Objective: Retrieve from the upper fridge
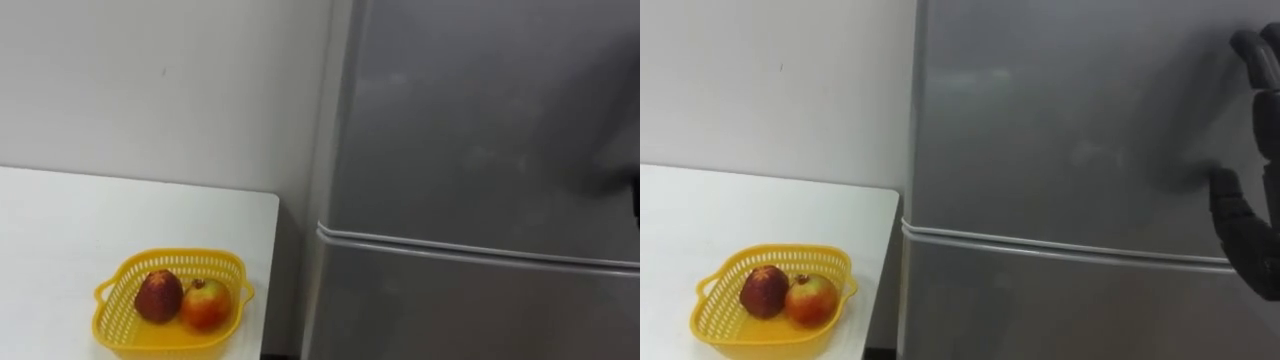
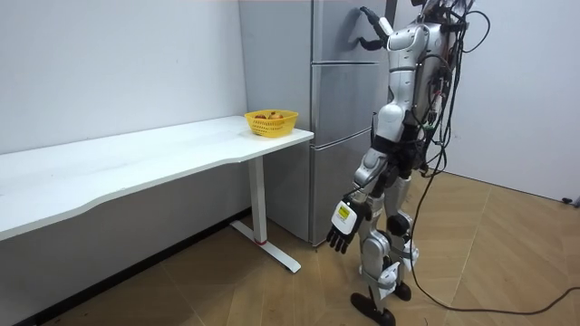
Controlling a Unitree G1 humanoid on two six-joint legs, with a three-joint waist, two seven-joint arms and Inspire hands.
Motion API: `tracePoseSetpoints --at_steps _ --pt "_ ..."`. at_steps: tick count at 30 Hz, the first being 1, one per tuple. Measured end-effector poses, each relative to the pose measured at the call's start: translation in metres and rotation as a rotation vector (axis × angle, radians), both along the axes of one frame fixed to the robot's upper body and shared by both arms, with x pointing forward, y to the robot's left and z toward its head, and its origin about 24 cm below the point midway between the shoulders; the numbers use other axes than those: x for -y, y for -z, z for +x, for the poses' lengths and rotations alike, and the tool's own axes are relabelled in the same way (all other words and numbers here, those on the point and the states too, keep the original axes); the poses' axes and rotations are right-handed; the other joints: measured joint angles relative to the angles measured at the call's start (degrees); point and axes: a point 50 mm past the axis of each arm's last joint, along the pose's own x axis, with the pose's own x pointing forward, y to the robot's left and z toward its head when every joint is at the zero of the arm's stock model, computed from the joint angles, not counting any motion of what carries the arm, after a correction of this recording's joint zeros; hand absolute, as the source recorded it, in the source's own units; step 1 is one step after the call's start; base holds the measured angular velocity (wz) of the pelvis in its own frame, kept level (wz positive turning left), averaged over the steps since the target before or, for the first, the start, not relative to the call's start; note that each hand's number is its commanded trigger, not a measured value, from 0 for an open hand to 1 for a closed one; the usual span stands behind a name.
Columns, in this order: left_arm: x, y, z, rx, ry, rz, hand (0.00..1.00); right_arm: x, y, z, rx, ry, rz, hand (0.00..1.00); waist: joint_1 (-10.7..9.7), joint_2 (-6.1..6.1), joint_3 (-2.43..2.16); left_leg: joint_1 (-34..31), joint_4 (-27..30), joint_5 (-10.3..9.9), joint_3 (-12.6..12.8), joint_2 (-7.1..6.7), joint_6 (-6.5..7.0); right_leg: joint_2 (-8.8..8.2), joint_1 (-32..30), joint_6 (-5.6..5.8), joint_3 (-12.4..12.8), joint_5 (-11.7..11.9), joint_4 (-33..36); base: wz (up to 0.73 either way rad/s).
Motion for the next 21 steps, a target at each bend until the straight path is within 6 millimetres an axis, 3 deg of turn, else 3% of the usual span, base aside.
tracePoseSetpoints --at_steps 6,12,15,18,21 --pt "-0.001 0.000 -0.012 -0.025 -0.009 0.006 0.00 0.011 -0.004 -0.004 0.041 -0.002 0.104 0.00 -1.58 0.74 -0.30 -0.04 -0.21 0.00 0.60 0.00 0.00 -0.02 -0.19 0.08 -0.07 -0.04 -0.22 0.02" --pt "0.000 0.000 -0.023 -0.021 -0.065 0.046 0.00 0.063 -0.011 -0.024 0.220 0.158 0.322 0.00 -2.34 1.32 -0.66 -0.09 -0.18 0.00 1.33 -0.07 0.01 -0.27 -0.15 0.13 -0.43 -0.05 -0.27 0.02" --pt "0.003 0.000 -0.033 -0.042 -0.078 0.049 0.00 0.085 -0.008 -0.037 0.313 0.227 0.476 0.00 -3.50 2.30 -0.98 -0.06 -0.12 0.00 2.27 -0.08 0.01 -0.36 -0.06 0.21 -0.21 -0.10 -0.45 -0.03" --pt "0.000 -0.001 -0.033 -0.034 -0.119 0.080 0.00 0.113 0.010 -0.058 0.375 0.370 0.640 0.00 -4.98 2.59 -1.12 -0.40 0.03 -0.01 2.28 -0.12 0.01 -0.43 -0.26 0.29 -0.46 -0.16 -0.48 0.04" --pt "-0.002 -0.002 -0.030 -0.039 -0.125 0.092 0.00 0.132 0.047 -0.084 0.402 0.539 0.855 0.00 -5.03 3.14 -1.31 -0.24 -0.02 -0.01 2.44 -0.09 0.01 -0.33 -0.32 0.28 0.27 -0.17 -0.34 -0.12"
